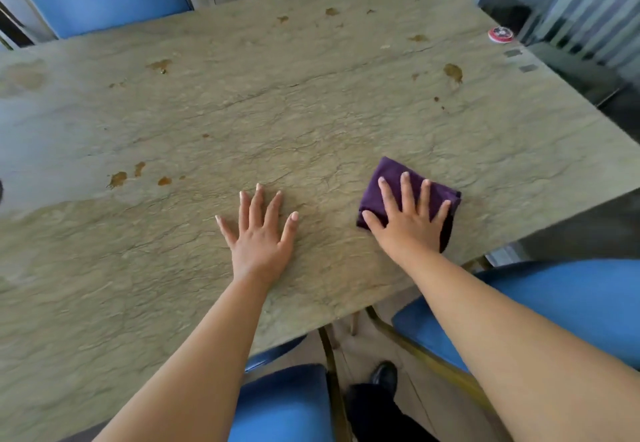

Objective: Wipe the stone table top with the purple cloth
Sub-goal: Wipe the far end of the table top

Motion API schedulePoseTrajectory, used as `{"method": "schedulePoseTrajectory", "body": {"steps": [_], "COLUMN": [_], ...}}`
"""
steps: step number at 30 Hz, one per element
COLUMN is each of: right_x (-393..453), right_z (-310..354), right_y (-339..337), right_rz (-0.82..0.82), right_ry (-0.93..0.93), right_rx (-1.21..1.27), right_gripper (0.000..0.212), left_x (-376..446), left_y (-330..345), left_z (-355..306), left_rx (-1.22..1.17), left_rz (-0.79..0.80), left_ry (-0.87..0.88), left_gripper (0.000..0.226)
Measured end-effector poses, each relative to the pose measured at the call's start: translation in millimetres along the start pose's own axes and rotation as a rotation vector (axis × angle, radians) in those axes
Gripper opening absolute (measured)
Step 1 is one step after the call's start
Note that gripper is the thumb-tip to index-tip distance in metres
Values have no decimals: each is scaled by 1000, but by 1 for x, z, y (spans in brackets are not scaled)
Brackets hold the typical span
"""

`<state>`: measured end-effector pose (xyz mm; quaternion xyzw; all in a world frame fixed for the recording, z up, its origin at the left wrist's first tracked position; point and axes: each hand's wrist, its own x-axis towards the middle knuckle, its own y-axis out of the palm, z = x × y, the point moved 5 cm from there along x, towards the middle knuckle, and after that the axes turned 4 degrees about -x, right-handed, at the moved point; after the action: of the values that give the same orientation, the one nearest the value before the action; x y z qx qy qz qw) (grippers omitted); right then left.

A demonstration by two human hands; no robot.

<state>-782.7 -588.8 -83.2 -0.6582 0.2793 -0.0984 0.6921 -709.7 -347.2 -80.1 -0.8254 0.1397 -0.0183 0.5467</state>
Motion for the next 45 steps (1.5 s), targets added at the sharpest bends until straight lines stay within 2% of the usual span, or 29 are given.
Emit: {"method": "schedulePoseTrajectory", "body": {"steps": [2, 6, 8, 10, 13, 15, 17, 19, 22, 25, 28, 30, 31, 32, 35, 36, 37, 39, 41, 43, 45], "right_x": [-16, -52, -30, 5, 64, 103, 139, 167, 181, 145, 103, 110, 123, 139, 165, 161, 150, 111, 61, 26, 25], "right_z": [20, 33, 9, -22, -68, -80, -75, -53, -3, 28, 0, -37, -53, -67, -82, -74, -62, -40, -37, -61, -99], "right_y": [7, 18, 5, -6, -17, -25, -31, -35, -41, -37, -24, -30, -35, -40, -45, -44, -41, -32, -20, -10, -11], "right_rz": [3, 26, 38, -15, -65, -52, -39, -35, -34, -60, -113, -122, -126, -126, -122, -107, -86, -67, -46, -18, 27], "right_ry": [-109, -770, -924, -817, -430, -244, -145, -134, -290, -611, -1020, -1133, -1075, -941, -382, -292, -281, -459, -782, -1069, -1191], "right_rx": [-33, -140, -179, -155, -104, -72, -44, -33, -40, -102, -176, -200, -202, -181, -52, -30, -29, -71, -147, -244, -269], "right_gripper": [73, 73, 73, 74, 78, 81, 84, 85, 81, 79, 76, 73, 73, 73, 74, 75, 76, 78, 80, 78, 77], "left_x": [-2, 0, 7, 17, 29, 33, 35, 35, 35, 33, 31, 32, 32, 32, 32, 33, 33, 33, 35, 36, 33], "left_y": [4, 15, 19, 21, 35, 47, 53, 55, 52, 47, 46, 46, 47, 48, 49, 50, 50, 49, 49, 50, 55], "left_z": [-10, -45, -60, -74, -104, -116, -117, -115, -116, -116, -117, -118, -118, -118, -116, -116, -115, -115, -115, -120, -136], "left_rx": [-30, -118, -127, -148, -53, 66, 133, 150, 142, 107, 73, 88, 97, 106, 123, 120, 117, 99, 74, 35, -9], "left_rz": [-14, 6, 18, -1, 7, -6, -40, -68, -78, -84, -89, -89, -95, -101, -106, -106, -99, -79, -49, -19, -7], "left_ry": [-30, 54, 86, 51, -13, -61, -93, -95, -98, -131, -157, -156, -154, -150, -135, -129, -123, -131, -175, -220, -192], "left_gripper": [75, 77, 76, 74, 67, 66, 67, 67, 66, 68, 68, 64, 62, 63, 68, 70, 72, 74, 72, 70, 68]}}
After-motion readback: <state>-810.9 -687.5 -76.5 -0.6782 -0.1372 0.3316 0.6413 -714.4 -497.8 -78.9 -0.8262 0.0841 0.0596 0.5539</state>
